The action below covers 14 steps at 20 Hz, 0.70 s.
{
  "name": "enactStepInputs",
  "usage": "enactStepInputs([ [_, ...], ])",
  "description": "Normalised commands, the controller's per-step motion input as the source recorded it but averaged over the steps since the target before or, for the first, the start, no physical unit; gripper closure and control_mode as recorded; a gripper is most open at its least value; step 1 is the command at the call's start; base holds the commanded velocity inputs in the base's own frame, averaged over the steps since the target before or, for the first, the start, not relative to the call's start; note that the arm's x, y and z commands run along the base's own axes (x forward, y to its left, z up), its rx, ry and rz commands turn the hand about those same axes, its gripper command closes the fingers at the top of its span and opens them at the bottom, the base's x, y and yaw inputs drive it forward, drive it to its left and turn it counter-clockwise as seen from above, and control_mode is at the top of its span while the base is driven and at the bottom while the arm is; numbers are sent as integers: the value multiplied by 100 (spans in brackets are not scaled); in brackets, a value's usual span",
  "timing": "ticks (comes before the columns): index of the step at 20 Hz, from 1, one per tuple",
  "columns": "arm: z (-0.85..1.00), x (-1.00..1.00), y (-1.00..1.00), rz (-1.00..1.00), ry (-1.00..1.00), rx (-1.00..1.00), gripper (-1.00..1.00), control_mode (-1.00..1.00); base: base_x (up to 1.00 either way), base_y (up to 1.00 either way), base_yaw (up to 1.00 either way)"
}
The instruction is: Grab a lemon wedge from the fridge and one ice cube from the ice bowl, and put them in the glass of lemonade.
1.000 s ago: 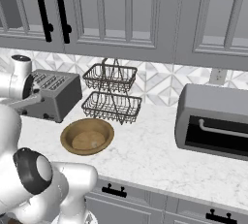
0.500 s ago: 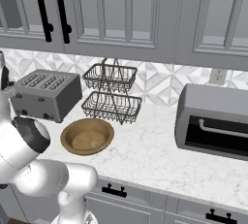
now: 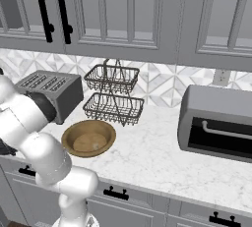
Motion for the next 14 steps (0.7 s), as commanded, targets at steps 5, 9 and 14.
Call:
enactStepInputs([
  [5,-19,16,22,-1,-1,0,100,-100,0,0,0],
  [9,-6,6,12,0,0,0,100,-100,0,0,0],
  [14,-1,10,11,0,0,0,100,-100,0,0,0],
])
